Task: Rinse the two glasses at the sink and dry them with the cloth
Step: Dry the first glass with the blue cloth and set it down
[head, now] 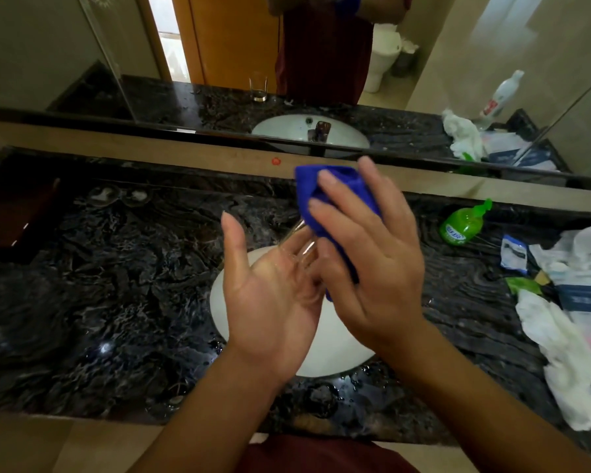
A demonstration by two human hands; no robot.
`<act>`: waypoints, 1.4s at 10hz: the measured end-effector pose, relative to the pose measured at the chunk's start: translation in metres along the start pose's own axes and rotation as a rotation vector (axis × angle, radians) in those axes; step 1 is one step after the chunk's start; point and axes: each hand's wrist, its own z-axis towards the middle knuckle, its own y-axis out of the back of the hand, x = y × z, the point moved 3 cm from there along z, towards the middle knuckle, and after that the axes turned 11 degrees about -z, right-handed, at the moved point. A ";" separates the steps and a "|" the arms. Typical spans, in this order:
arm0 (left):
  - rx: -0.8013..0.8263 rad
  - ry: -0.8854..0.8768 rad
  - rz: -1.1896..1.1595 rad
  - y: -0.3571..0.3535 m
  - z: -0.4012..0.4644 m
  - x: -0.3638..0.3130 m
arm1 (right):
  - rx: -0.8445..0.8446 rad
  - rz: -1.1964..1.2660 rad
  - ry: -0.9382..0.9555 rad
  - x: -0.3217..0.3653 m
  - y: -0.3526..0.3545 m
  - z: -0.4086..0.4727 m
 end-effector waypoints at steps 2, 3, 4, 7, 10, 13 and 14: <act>0.005 -0.038 0.214 0.011 0.007 -0.004 | 0.300 -0.345 0.137 0.017 -0.002 0.023; 0.015 -0.063 0.267 0.016 0.013 -0.008 | 0.553 -0.459 0.147 0.022 -0.006 0.039; 0.039 -0.058 0.227 0.022 0.016 -0.008 | 0.736 -0.331 0.101 0.012 0.000 0.057; -0.007 -0.102 0.000 0.020 0.018 -0.006 | 0.994 0.695 -0.430 -0.031 -0.001 0.085; 0.105 -0.209 0.197 0.023 0.030 -0.038 | 0.869 0.970 -0.829 -0.061 -0.022 0.036; 0.155 -0.403 0.679 -0.005 0.039 -0.058 | 0.895 1.239 -0.632 -0.044 -0.024 0.016; 0.045 -0.599 0.731 -0.009 0.038 -0.059 | 0.907 1.200 -0.604 -0.047 -0.021 0.014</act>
